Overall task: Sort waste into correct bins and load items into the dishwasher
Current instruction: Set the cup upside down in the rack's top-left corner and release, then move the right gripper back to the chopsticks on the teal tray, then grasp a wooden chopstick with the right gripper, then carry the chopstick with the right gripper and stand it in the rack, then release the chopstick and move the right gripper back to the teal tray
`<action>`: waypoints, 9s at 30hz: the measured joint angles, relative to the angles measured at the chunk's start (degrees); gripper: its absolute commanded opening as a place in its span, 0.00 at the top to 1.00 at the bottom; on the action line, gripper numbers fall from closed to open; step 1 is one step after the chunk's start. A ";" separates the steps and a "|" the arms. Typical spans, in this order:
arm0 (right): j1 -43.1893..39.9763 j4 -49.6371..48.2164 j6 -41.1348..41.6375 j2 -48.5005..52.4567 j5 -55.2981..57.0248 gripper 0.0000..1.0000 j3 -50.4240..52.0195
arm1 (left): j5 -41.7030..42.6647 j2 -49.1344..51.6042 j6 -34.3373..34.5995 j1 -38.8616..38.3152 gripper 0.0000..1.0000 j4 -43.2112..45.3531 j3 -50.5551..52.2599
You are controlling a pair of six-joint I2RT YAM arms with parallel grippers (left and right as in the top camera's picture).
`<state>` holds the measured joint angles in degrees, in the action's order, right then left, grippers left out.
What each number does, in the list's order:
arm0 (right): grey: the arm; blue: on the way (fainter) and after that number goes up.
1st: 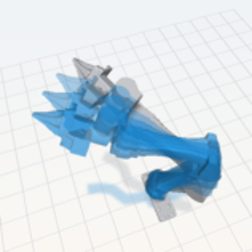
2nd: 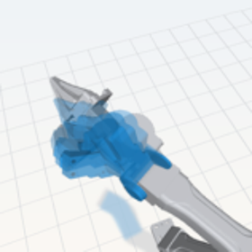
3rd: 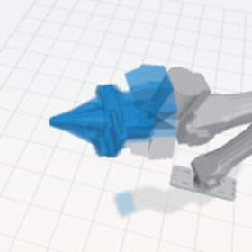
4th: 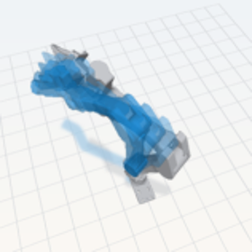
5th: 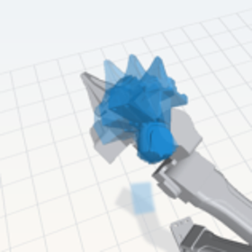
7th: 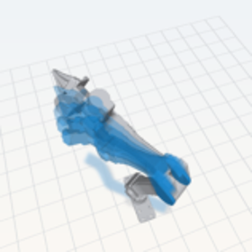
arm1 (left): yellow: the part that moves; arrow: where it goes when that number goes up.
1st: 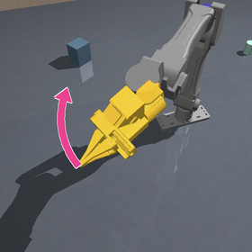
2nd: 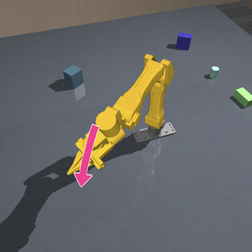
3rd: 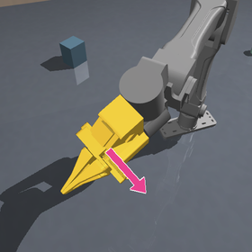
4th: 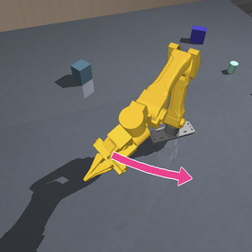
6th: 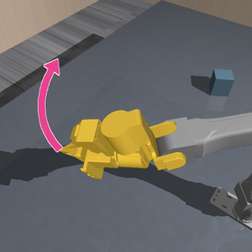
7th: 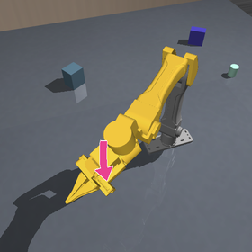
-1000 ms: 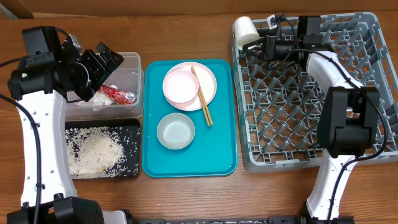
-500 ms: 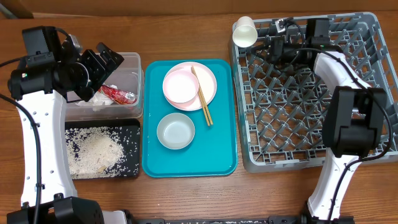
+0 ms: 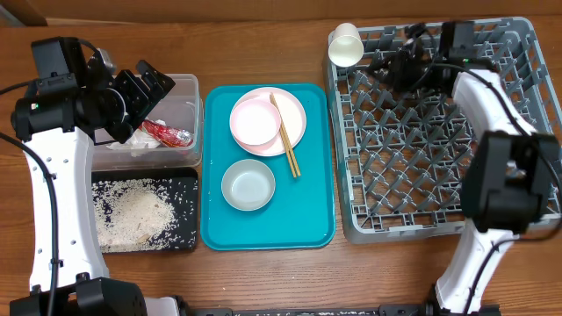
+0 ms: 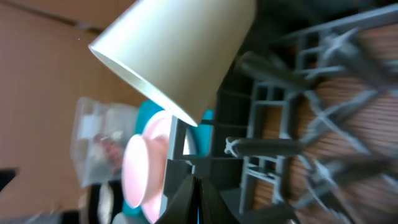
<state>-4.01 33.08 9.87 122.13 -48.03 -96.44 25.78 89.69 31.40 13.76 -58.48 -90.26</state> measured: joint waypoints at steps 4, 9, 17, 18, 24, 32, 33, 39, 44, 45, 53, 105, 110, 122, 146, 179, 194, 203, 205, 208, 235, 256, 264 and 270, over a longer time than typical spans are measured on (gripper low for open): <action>3.41 4.57 0.68 -7.45 13.49 0.78 -2.49 | 0.00 0.00 0.00 0.00 0.00 -0.02 -0.02; 14.16 1.97 -2.10 -13.62 30.62 0.55 -7.85 | 0.00 0.00 0.00 0.00 0.00 0.00 0.00; 27.15 -10.54 -12.04 -10.99 46.53 0.96 -8.79 | 0.00 0.00 0.00 0.00 0.00 0.00 0.00; 26.99 -11.89 -12.15 -9.88 47.54 0.96 -8.79 | 0.00 0.00 0.00 0.00 0.00 -0.02 0.00; 24.15 -17.25 -13.55 -2.80 50.47 0.96 -8.76 | 0.00 0.00 0.00 0.00 0.00 0.00 0.00; 21.35 -17.92 -14.03 0.35 51.49 0.96 -8.76 | 0.02 0.00 0.00 0.00 0.00 0.00 0.00; 21.20 -17.62 -14.01 0.35 51.49 0.96 -8.76 | 0.02 0.00 0.00 0.00 0.00 0.00 -0.02; 20.15 -11.96 -14.05 0.39 51.52 0.96 -8.76 | 0.02 0.00 0.00 0.00 0.00 0.00 0.00; 20.13 -8.98 -14.14 0.39 51.58 0.96 -8.76 | 0.02 0.00 0.00 0.00 0.00 0.00 0.00; 20.13 -8.52 -14.14 0.39 51.54 0.96 -8.76 | 0.02 0.00 0.00 0.00 0.00 0.00 0.00; 20.15 -5.20 -14.14 0.39 51.43 0.96 -8.76 | 0.02 0.00 0.00 0.00 0.00 0.00 -0.02; 28.92 33.40 -6.43 -12.22 28.94 0.85 -6.23 | 0.17 0.00 0.00 0.00 0.00 -0.02 -0.02; 34.27 33.35 -1.73 -11.96 34.97 0.83 -6.23 | 0.17 0.00 0.00 0.00 0.00 0.00 0.00; 39.34 29.77 8.13 -10.99 45.11 0.71 -4.98 | 0.17 0.00 0.00 0.00 0.00 0.00 0.00; 39.30 6.49 8.98 -9.88 47.36 0.72 16.11 | 0.17 0.00 0.00 0.00 0.00 0.00 0.00; 39.30 10.16 9.62 -7.78 45.88 0.76 16.22 | 0.17 0.00 0.00 0.00 0.00 0.00 -0.02; 39.30 10.73 9.66 -7.74 45.44 0.95 16.22 | 0.17 0.00 0.00 0.00 0.00 -0.02 -0.02; 38.80 12.90 9.60 -7.74 45.31 0.96 15.19 | 0.17 0.00 0.00 0.00 0.00 -0.02 -0.02; 38.05 13.75 9.60 -7.89 45.20 0.96 13.86 | 0.17 0.00 0.00 0.00 0.00 -0.02 -0.02; 36.39 14.80 9.64 -9.51 45.27 0.96 11.61 | 0.17 0.00 0.00 0.00 0.00 -0.02 -0.02; 13.84 33.42 -1.60 -24.13 45.48 0.96 7.37 | 0.17 0.00 0.00 0.00 0.00 0.00 -0.02; 13.86 27.67 -2.21 -24.09 45.42 0.95 16.72 | 0.17 0.00 0.00 0.00 0.00 -0.02 -0.02; 13.86 25.59 -2.23 -24.09 45.42 0.87 18.91 | 0.17 0.00 0.00 0.00 0.00 0.00 -0.02; 13.86 25.44 -2.40 -24.09 45.42 0.79 19.02 | 0.17 0.00 0.00 0.00 0.00 0.00 -0.02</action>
<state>9.85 58.52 7.46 98.04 -2.61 -77.43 25.96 89.69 31.40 13.76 -58.48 -90.28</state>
